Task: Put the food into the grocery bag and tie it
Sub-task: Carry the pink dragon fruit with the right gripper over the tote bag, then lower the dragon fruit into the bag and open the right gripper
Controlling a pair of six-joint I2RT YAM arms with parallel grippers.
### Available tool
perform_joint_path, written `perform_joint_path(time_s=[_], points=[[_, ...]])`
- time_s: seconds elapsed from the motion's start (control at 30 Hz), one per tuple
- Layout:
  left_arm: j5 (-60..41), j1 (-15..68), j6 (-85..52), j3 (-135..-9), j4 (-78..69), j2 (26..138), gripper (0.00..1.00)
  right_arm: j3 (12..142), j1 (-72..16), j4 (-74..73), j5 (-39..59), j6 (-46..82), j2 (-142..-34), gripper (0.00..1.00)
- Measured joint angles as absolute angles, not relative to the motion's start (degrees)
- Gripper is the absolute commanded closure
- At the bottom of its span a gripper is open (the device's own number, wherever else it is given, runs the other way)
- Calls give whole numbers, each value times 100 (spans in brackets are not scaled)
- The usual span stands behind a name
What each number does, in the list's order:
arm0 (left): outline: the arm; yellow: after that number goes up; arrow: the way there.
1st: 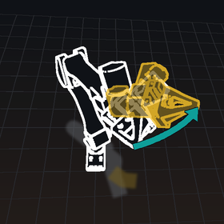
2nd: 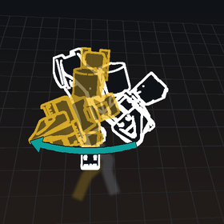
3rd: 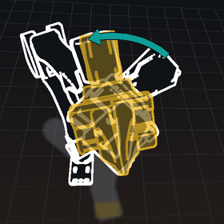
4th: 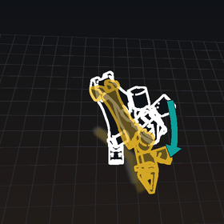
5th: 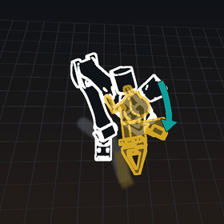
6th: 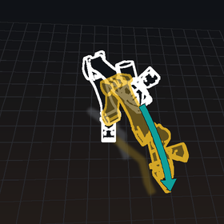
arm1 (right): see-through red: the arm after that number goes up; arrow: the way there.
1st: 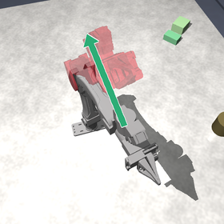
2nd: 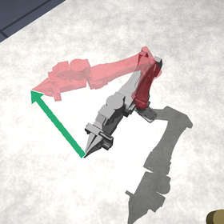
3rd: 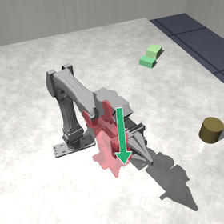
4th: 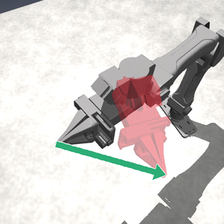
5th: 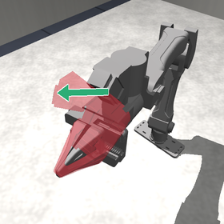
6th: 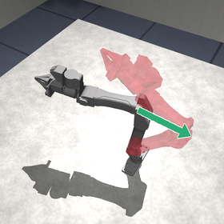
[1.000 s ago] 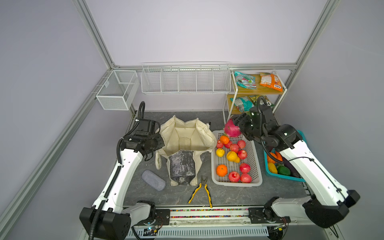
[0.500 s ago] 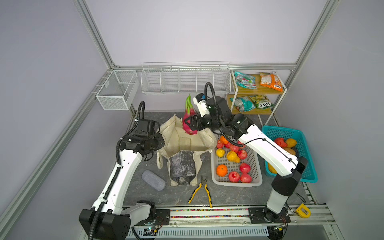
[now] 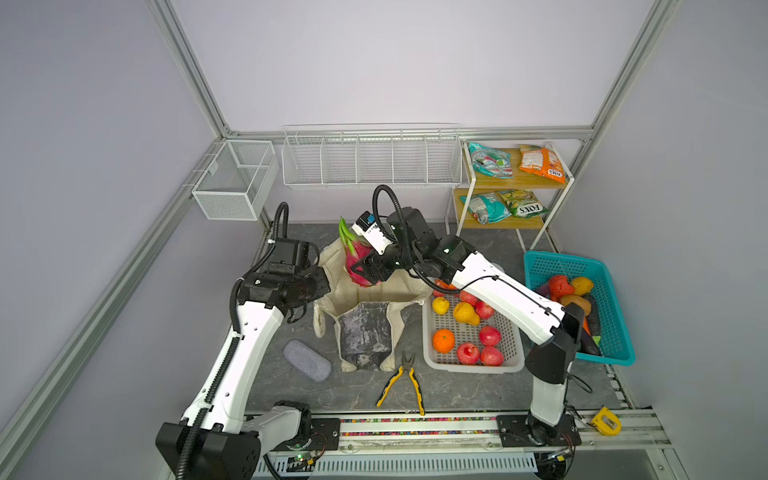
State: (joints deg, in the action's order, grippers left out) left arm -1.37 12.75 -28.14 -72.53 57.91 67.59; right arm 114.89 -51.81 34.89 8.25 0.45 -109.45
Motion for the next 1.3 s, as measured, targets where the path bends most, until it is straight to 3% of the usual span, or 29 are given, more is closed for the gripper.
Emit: perform_joint_path(time_s=[0.6,1.3], points=[[-134,1275,-2818,-7253,5760,6726,100,10908,-4995,4182,1052,-458,-11120,38],[-143,1275,-2720,-7411,5752,6792,100,11480,-4987,4543,921,-742,-12230,39]])
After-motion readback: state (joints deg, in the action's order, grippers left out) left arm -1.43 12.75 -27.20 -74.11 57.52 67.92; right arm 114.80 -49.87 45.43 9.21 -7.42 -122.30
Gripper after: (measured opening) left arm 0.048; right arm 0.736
